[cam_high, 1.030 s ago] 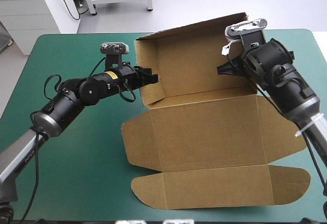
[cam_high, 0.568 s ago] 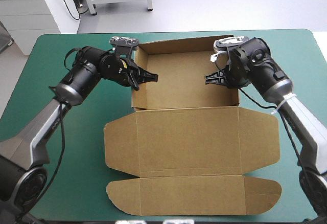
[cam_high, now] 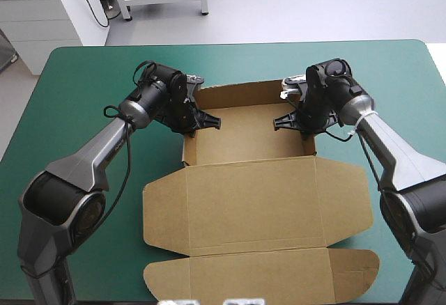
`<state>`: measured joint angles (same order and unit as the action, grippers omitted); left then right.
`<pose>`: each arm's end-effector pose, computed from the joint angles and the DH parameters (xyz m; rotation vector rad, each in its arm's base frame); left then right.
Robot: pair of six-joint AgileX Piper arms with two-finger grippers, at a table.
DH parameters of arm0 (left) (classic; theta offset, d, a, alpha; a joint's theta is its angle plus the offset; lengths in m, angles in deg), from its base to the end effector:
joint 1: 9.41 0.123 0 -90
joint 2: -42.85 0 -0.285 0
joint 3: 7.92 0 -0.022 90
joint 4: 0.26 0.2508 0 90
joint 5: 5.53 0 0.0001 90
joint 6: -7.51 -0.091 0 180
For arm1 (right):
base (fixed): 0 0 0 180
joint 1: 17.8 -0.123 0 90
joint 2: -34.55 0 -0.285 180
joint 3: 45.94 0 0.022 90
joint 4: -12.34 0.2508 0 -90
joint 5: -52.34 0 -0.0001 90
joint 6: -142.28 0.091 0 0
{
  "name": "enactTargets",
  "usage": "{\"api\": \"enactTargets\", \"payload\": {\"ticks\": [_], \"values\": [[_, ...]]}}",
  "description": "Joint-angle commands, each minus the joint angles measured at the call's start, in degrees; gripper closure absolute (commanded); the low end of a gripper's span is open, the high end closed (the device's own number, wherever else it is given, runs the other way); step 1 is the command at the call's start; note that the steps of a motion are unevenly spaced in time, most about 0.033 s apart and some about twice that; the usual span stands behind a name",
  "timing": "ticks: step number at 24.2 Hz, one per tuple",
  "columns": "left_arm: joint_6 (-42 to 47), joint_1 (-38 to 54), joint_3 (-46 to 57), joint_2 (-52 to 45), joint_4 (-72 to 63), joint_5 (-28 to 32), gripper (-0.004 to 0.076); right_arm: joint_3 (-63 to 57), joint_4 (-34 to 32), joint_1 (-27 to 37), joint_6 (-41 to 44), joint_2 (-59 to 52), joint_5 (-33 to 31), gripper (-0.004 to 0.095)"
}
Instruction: Fold the box
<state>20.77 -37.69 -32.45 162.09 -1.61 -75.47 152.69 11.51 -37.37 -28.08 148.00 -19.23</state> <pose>0.3645 -0.1984 0.2853 0.3710 2.8706 -0.1697 0.3646 0.1283 0.2969 -0.2559 2.8961 0.0674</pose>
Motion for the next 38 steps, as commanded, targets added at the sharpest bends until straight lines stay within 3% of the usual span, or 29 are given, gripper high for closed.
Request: {"api": "enactTargets", "payload": {"ticks": [1, 2, 4, 8, 11, 17, 19, 24, 30, 35, 38], "values": [[-2.4, -1.3, -1.5, -2.2, -1.4, -3.8, 0.0731, 2.1, 5.2, -0.3, -3.4, -2.0, 0.2, 0.0916], [-2.4, -1.3, -1.5, -2.2, -1.6, -3.5, 0.0731, 2.1, 5.7, -0.3, -4.1, -1.5, 0.2, 0.0905], [-2.8, -1.3, -1.5, -2.2, -1.7, -3.4, 0.0709, 2.1, 9.2, -0.3, -5.6, -0.3, 0.2, 0.0765], [-2.9, -1.3, -1.5, -2.2, -1.6, -3.3, 0.0626, 2.1, 8.6, -0.3, -5.3, 0.0, 0.2, 0.0459], [-2.9, -1.3, -1.5, -2.2, -2.0, -3.3, 0.0573, 2.1, 7.3, -0.3, -3.6, 0.0, 0.2, 0.0322], [-3.0, -1.3, -1.5, -2.2, -1.9, -3.5, 0.0454, 2.1, 3.3, -0.3, -1.0, 0.0, 0.2, 0.0321], [-3.0, -1.3, -1.5, -2.2, -1.8, -3.5, 0.0365, 2.1, 3.1, -0.3, -0.8, 0.0, 0.2, 0.0321], [-3.0, -1.3, -1.5, -2.2, -1.3, -3.8, 0.0228, 2.1, -0.2, -0.3, 1.1, 0.0, 0.2, 0.0321], [-3.0, -1.3, -3.5, -2.2, 3.7, -3.8, 0.0225, 4.1, -3.2, 1.1, 2.5, -0.1, 0.2, 0.0321], [-3.0, -1.3, -11.2, -2.3, 6.1, -3.9, 0.023, 10.6, 0.8, 3.8, 2.4, -0.2, 0.2, 0.0321], [-3.0, -1.3, -16.9, -2.3, 6.2, -4.0, 0.0288, 13.7, 2.5, 4.7, 2.0, -0.6, 0.2, 0.0321]]}}
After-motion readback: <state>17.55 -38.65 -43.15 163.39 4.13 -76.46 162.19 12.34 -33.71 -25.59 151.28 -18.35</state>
